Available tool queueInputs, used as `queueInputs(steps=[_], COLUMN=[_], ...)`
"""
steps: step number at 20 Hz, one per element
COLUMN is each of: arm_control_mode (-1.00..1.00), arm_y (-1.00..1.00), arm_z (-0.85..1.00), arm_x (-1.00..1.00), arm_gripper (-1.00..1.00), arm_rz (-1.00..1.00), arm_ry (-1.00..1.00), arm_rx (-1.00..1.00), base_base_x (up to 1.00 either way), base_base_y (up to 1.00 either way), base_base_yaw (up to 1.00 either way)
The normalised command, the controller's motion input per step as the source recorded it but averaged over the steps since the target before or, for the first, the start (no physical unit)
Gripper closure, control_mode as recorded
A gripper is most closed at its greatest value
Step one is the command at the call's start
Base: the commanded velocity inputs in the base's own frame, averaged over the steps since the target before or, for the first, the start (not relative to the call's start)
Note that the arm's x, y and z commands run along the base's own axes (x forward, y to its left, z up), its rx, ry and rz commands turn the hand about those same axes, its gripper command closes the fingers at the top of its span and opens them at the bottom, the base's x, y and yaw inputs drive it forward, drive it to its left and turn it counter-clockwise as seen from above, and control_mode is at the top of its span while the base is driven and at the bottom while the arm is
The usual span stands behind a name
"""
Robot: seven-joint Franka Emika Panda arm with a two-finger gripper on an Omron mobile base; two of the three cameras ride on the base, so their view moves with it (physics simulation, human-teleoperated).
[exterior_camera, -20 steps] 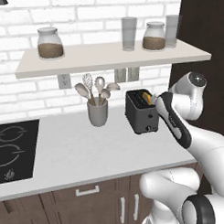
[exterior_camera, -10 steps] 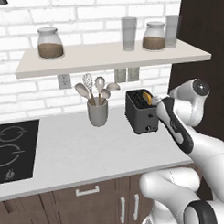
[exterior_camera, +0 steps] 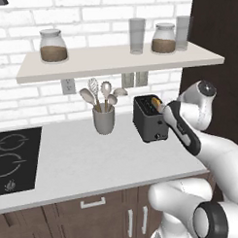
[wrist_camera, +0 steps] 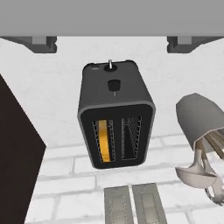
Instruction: Start the toaster. Once the lever pops up, take the bread to the plate on the dining counter.
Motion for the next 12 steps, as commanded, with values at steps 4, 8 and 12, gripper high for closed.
queueInputs(steps=[4, 8, 12], arm_control_mode=[-1.0, -1.0, -1.0], arm_y=[0.0, 0.0, 0.0], arm_z=[0.0, -0.14, -0.32], arm_x=[0.26, 0.26, 0.03], arm_gripper=[-1.0, -1.0, -1.0], arm_rz=[0.0, 0.0, 0.0], arm_ry=[0.18, 0.04, -0.04], arm_rx=[0.0, 0.0, 0.0], base_base_x=[0.0, 0.0, 0.0], base_base_y=[0.0, 0.0, 0.0], base_base_yaw=[0.0, 0.0, 0.0])
